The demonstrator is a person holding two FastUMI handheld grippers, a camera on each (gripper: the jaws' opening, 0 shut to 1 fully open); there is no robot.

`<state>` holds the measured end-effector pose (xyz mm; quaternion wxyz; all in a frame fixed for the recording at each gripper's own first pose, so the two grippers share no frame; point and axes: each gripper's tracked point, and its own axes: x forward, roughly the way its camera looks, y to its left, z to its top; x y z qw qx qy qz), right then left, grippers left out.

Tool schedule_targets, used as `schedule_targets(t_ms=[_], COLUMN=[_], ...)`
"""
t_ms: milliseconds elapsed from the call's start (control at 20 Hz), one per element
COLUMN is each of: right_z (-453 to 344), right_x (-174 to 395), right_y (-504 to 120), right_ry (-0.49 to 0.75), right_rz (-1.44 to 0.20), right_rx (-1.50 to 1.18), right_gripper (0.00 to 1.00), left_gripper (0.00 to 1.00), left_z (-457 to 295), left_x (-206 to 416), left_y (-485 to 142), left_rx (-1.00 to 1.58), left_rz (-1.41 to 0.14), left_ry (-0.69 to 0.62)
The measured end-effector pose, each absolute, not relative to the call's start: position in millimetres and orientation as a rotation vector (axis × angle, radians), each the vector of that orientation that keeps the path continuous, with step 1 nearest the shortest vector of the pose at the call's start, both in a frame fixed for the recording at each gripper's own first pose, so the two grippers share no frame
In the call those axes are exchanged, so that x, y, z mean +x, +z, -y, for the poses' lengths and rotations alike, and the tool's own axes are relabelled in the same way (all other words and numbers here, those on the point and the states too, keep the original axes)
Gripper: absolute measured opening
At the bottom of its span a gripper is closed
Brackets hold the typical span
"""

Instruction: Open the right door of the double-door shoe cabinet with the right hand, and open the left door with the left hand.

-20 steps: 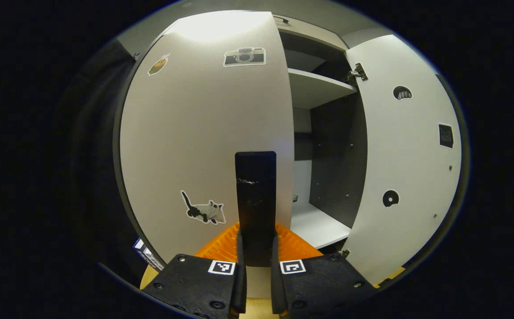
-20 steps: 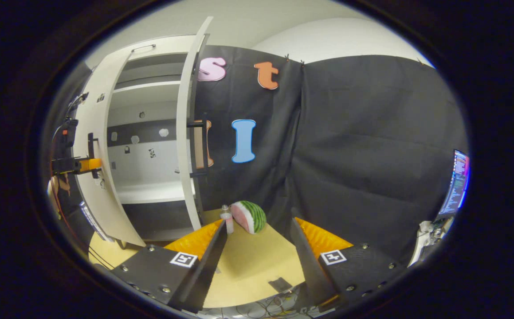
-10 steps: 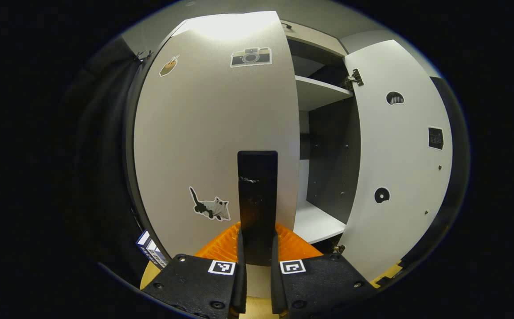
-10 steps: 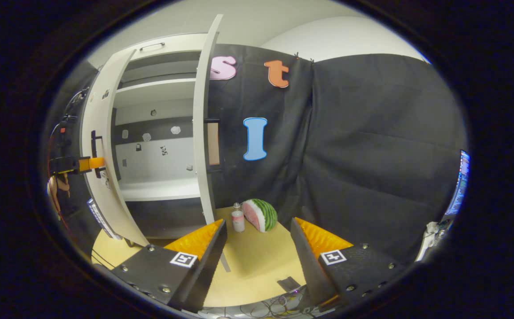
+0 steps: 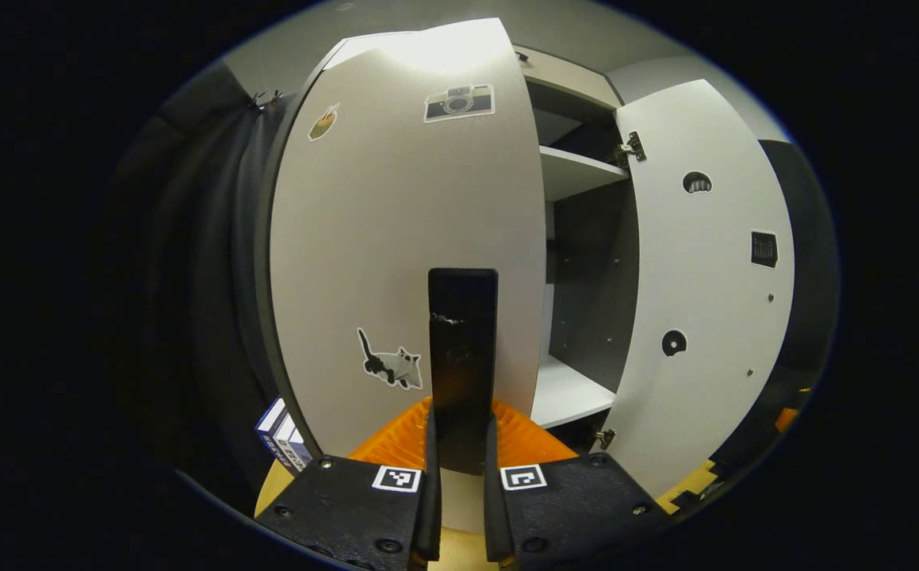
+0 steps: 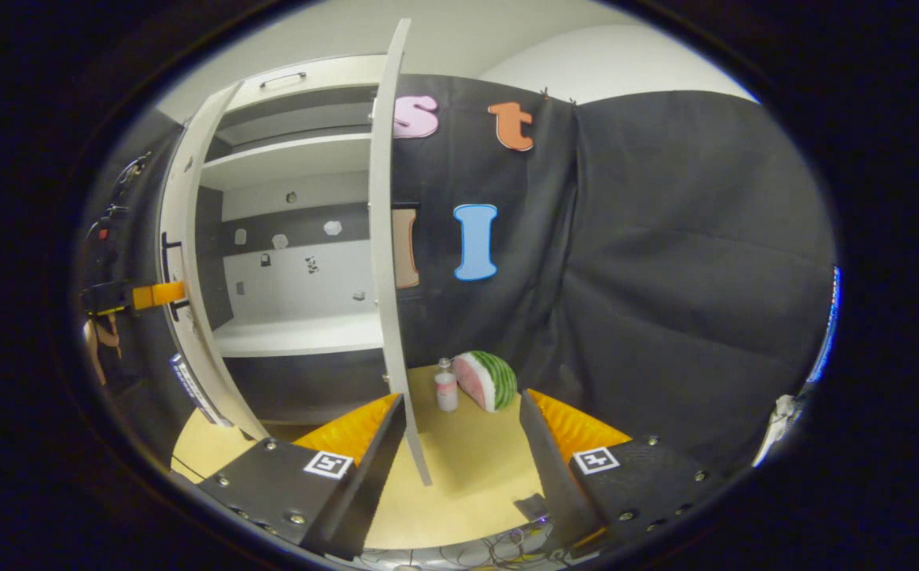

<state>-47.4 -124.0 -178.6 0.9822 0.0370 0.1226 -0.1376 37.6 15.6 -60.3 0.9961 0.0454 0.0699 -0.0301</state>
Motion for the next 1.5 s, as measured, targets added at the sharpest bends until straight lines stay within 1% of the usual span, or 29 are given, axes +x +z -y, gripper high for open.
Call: schedule_targets(t_ms=[50, 100, 250, 300, 400, 450, 650, 700, 800, 850, 900, 1150, 1300, 1500], right_z=[117.1, 110.8, 96.9, 92.4, 80.0, 73.2, 43.0, 38.0, 30.0, 24.3, 20.3, 3.1, -4.2, -14.6], right_x=[-44.3, -42.1, -31.3, -30.0, -24.2, -20.4, -4.3, -1.1, 6.2, 9.2, 12.1, 30.0, 36.6, 42.8], right_y=[-179.1, -177.3, -177.2, -178.3, -183.1, -183.7, -186.9, -187.1, -191.0, -192.3, -193.3, -194.9, -194.4, -197.1], right_ry=[-0.264, -0.252, -0.211, -0.195, -0.166, -0.149, -0.079, -0.064, -0.038, -0.026, -0.014, 0.038, 0.064, 0.098], right_rz=[-0.245, -0.245, -0.246, -0.248, -0.251, -0.254, -0.265, -0.267, -0.269, -0.273, -0.275, -0.284, -0.283, -0.293], right_rx=[0.072, 0.071, 0.067, 0.065, 0.066, 0.068, 0.073, 0.071, 0.065, 0.062, 0.059, 0.066, 0.061, 0.053], right_gripper=[0.86, 0.83, 0.83, 0.86, 0.86, 0.83, 0.83, 0.86, 0.86, 0.83, 0.86, 0.86, 0.86, 0.86], left_gripper=[0.23, 0.23, 0.23, 0.22, 0.22, 0.22, 0.22, 0.22, 0.22, 0.19, 0.19, 0.16, 0.1, 0.02], left_z=[-18.0, -20.4, -29.0, -33.0, -41.0, -45.3, -59.6, -63.5, -70.4, -73.7, -77.5, -99.3, -114.2, -152.2], left_x=[33.7, 30.0, 16.6, 12.8, 3.4, -1.4, -15.3, -18.6, -23.2, -26.1, -28.2, -39.3, -44.7, -56.2], left_y=[-59.5, -59.3, -57.7, -57.4, -56.2, -55.3, -52.8, -52.7, -52.0, -51.2, -50.7, -48.1, -46.6, -41.8], left_rx=[0.09, 0.09, 0.084, 0.082, 0.083, 0.084, 0.094, 0.095, 0.097, 0.1, 0.105, 0.137, 0.143, 0.155], left_rz=[-0.142, -0.143, -0.145, -0.145, -0.148, -0.148, -0.147, -0.148, -0.149, -0.149, -0.15, -0.151, -0.153, -0.152], left_ry=[-0.058, -0.055, -0.045, -0.041, -0.03, -0.024, -0.004, 0.002, 0.017, 0.022, 0.029, 0.095, 0.151, 0.248])
